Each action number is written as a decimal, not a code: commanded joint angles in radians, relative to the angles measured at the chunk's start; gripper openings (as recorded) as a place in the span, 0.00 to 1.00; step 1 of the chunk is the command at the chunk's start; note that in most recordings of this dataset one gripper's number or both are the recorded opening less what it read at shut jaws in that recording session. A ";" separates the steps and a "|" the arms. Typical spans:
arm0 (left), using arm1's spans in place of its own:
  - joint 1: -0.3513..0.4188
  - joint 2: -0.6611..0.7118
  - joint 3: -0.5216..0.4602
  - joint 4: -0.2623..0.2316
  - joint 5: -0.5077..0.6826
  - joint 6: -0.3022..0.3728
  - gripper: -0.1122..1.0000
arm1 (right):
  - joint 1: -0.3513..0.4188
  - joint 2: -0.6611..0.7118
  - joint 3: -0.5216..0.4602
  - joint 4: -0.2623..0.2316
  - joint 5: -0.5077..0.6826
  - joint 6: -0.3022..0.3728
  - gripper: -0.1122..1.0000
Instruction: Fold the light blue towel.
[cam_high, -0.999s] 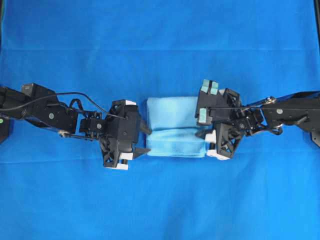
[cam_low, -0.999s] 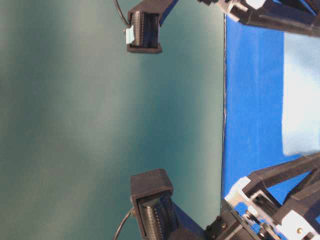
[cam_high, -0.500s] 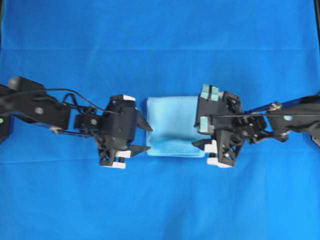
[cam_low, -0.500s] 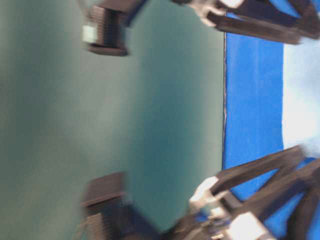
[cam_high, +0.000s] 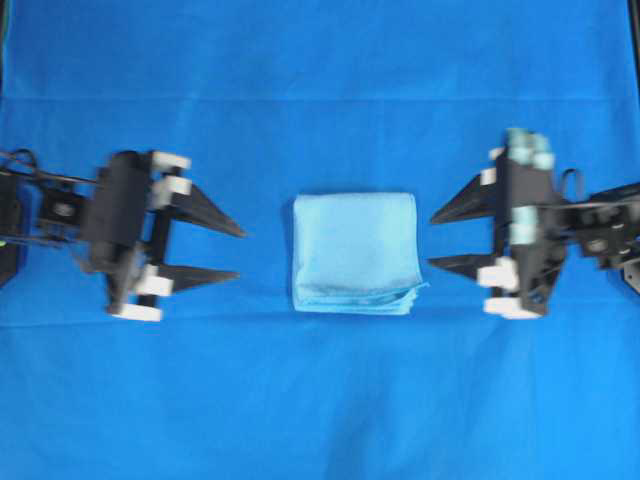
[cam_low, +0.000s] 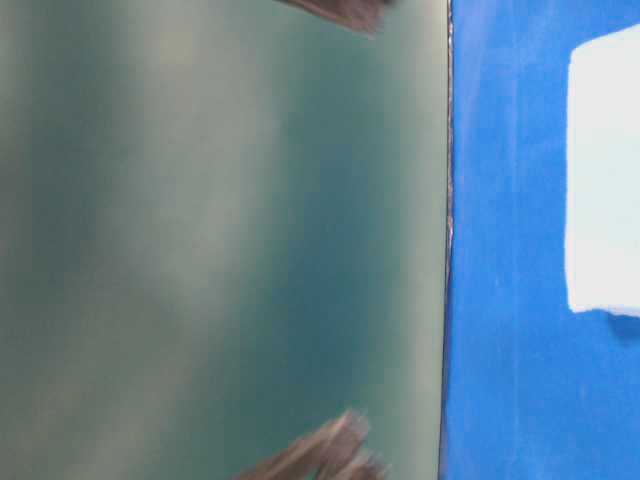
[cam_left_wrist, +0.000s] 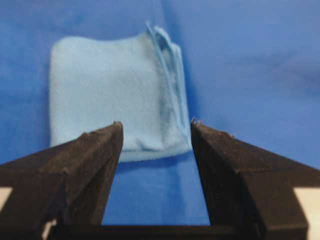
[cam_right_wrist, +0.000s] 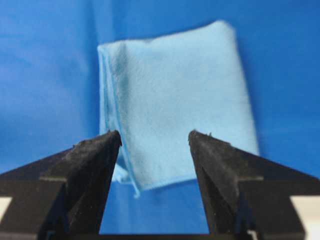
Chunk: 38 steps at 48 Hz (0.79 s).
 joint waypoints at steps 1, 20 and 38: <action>0.002 -0.092 0.040 0.002 -0.026 -0.002 0.59 | 0.000 -0.086 0.023 -0.012 -0.015 0.002 0.65; 0.029 -0.480 0.256 0.002 -0.009 0.000 0.59 | -0.067 -0.471 0.245 -0.032 -0.018 0.003 0.65; 0.080 -0.686 0.422 0.002 0.049 -0.012 0.59 | -0.166 -0.632 0.463 -0.017 -0.129 0.015 0.64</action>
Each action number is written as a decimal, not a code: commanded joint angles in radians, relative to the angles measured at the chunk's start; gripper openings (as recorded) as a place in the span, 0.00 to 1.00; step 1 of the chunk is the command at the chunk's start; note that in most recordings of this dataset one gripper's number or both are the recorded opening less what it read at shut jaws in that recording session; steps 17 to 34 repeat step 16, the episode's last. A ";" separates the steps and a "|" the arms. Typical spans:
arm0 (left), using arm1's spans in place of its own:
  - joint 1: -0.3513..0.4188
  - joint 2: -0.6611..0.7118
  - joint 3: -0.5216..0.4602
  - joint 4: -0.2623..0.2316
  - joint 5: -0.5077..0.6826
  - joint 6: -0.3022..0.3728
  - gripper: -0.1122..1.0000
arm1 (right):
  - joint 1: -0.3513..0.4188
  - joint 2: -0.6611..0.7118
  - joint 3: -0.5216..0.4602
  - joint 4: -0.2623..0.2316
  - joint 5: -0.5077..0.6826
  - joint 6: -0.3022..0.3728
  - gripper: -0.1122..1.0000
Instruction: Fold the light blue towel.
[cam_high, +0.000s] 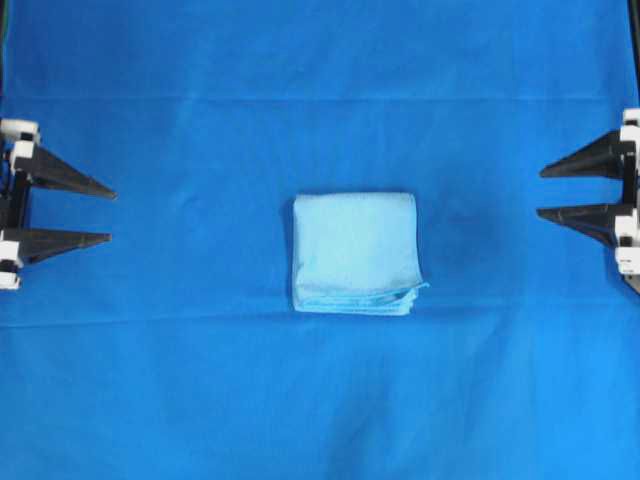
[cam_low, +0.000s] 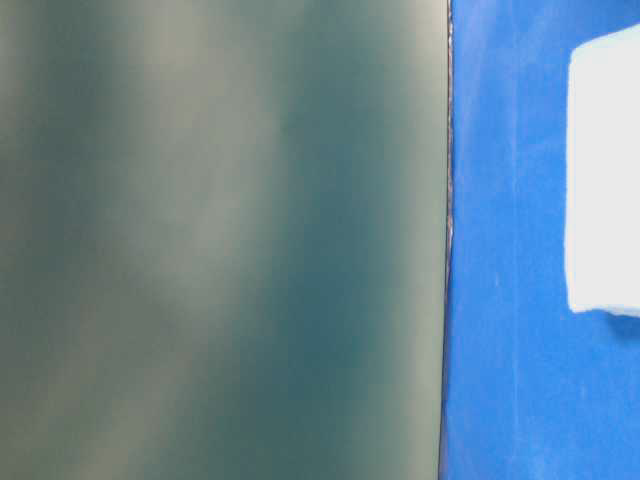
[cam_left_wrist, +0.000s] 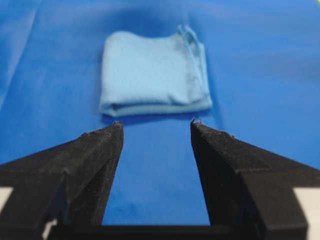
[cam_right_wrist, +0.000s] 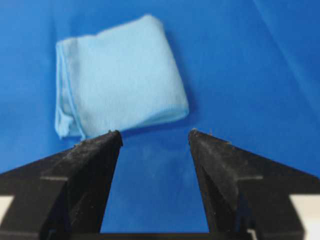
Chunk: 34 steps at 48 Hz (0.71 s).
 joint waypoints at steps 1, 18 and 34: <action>0.006 -0.018 0.006 0.000 -0.005 -0.008 0.59 | -0.017 -0.003 0.008 0.006 -0.043 0.000 0.64; 0.005 -0.020 0.012 0.000 -0.005 -0.009 0.59 | -0.028 0.012 0.015 0.005 -0.067 -0.002 0.64; 0.005 -0.020 0.012 0.000 -0.005 -0.009 0.59 | -0.028 0.012 0.015 0.005 -0.067 -0.002 0.64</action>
